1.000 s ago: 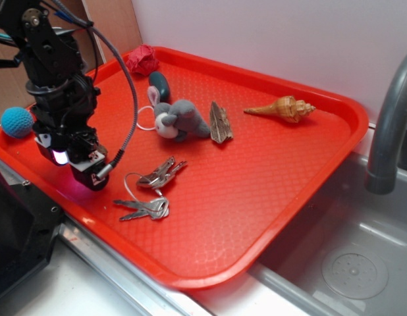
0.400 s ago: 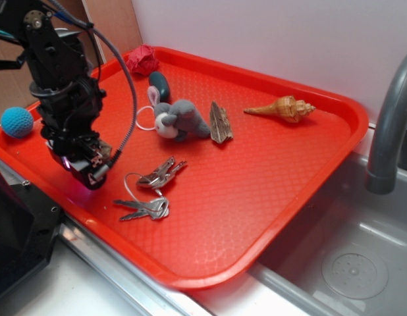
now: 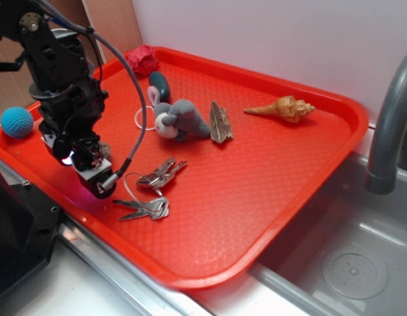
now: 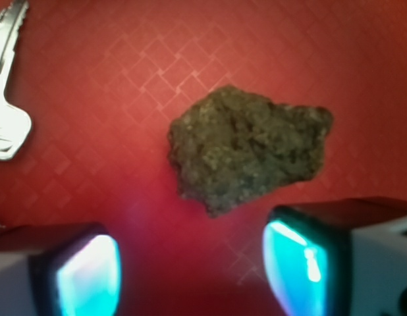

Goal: Grab the rock.

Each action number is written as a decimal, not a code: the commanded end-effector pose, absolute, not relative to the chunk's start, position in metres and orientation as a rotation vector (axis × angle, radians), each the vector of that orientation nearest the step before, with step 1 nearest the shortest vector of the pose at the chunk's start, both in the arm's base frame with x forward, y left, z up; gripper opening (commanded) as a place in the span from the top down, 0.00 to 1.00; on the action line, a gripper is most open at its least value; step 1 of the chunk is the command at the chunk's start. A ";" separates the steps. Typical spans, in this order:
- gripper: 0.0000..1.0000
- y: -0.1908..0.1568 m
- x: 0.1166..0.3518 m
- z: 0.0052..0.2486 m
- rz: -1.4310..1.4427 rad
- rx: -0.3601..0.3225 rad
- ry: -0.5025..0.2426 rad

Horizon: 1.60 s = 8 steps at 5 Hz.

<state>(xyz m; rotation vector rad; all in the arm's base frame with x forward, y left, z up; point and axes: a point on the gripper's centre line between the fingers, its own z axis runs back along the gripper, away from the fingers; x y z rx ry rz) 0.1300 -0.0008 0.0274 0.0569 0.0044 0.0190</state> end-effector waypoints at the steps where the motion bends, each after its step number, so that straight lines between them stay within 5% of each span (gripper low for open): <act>1: 0.00 -0.001 0.129 0.028 0.014 0.053 0.003; 3: 0.00 0.017 0.139 0.016 -0.049 0.078 -0.088; 5: 0.00 0.009 0.179 0.000 -0.101 0.051 -0.040; 6: 1.00 0.005 0.191 -0.009 -0.108 0.058 -0.023; 7: 1.00 0.004 0.192 -0.007 -0.109 0.053 -0.016; 8: 0.00 0.007 0.182 0.004 -0.094 0.046 -0.012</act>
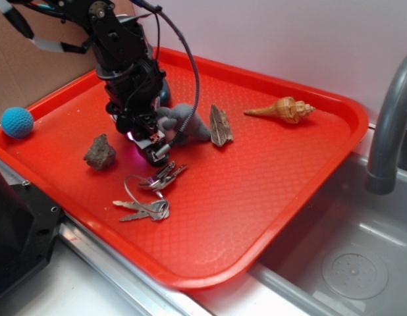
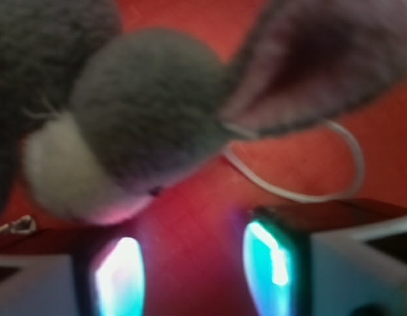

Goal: Grab the rock.

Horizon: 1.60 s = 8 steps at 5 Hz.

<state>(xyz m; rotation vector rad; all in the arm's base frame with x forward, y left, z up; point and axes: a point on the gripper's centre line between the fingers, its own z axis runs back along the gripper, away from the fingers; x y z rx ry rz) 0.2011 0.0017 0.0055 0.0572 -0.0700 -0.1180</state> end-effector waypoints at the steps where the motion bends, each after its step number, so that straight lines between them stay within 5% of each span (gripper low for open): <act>1: 0.00 0.009 0.169 0.032 -0.083 0.031 -0.027; 2: 0.00 0.013 0.159 0.072 -0.084 -0.029 -0.070; 3: 0.00 0.016 0.149 0.083 -0.064 -0.037 -0.074; 8: 0.00 0.036 0.143 0.017 -0.062 0.041 0.079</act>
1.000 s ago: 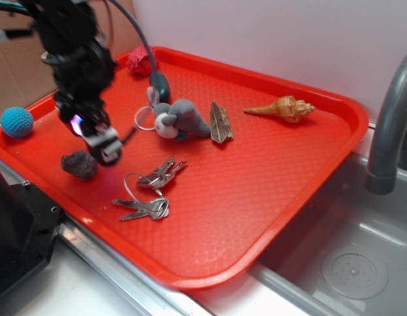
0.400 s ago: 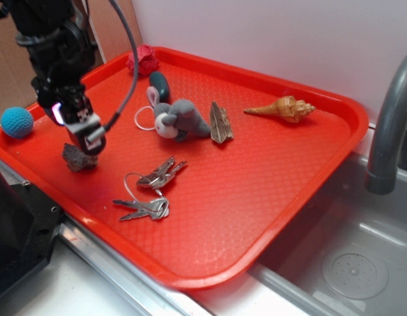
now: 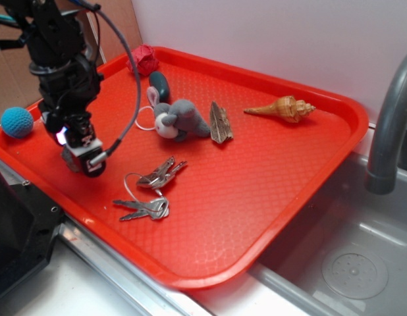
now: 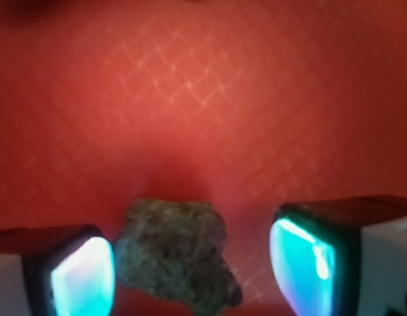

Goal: Grab the rock.

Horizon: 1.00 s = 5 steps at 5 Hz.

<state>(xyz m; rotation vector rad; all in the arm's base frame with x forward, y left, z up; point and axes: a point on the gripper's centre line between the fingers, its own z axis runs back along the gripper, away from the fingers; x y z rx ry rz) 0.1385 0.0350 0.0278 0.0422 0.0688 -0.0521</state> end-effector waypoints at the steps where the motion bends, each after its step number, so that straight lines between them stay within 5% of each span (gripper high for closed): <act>1: 0.00 0.032 0.144 0.012 -0.080 0.034 0.089; 2: 0.34 0.025 0.147 0.005 -0.068 0.043 0.103; 3: 1.00 0.023 0.147 0.008 -0.069 0.025 0.097; 4: 1.00 0.017 0.148 0.025 -0.053 0.038 0.081; 5: 1.00 -0.008 0.142 0.075 -0.077 0.048 -0.003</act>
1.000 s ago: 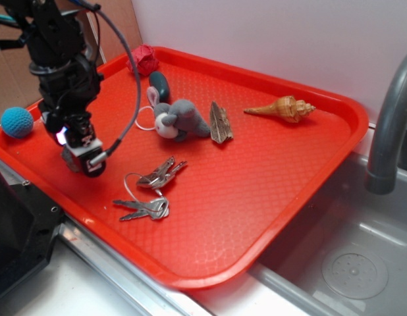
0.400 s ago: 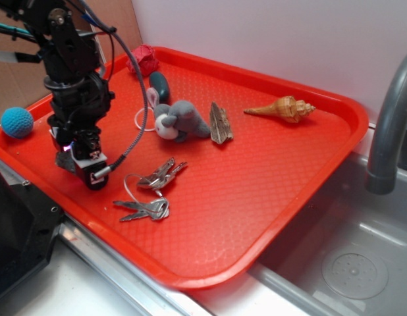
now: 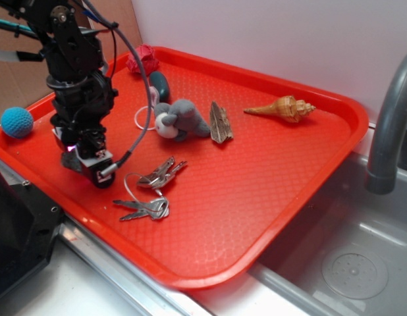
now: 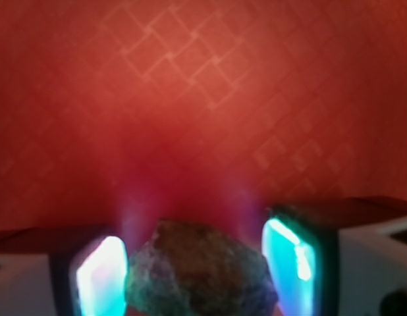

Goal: Grab the rock.

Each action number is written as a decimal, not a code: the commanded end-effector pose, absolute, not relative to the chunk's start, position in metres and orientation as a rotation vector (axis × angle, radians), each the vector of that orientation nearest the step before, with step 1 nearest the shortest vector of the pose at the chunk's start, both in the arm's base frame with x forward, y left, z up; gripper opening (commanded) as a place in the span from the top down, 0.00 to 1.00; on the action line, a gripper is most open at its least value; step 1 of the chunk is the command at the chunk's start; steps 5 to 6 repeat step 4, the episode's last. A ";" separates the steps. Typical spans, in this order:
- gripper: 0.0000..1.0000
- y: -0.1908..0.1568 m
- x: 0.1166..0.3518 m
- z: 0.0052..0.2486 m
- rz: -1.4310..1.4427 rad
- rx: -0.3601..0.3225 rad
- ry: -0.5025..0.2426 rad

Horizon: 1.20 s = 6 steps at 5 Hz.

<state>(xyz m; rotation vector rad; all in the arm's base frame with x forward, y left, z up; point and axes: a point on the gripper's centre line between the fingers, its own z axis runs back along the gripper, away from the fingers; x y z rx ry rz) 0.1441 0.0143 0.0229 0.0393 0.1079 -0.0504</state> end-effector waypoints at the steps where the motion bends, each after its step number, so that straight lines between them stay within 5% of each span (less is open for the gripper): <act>1: 1.00 -0.018 0.157 0.126 -0.119 -0.013 -0.084; 2: 1.00 -0.009 0.184 0.167 -0.083 -0.022 -0.100; 4: 1.00 0.000 0.232 0.141 -0.066 -0.005 -0.066; 6: 1.00 0.000 0.232 0.141 -0.066 -0.005 -0.066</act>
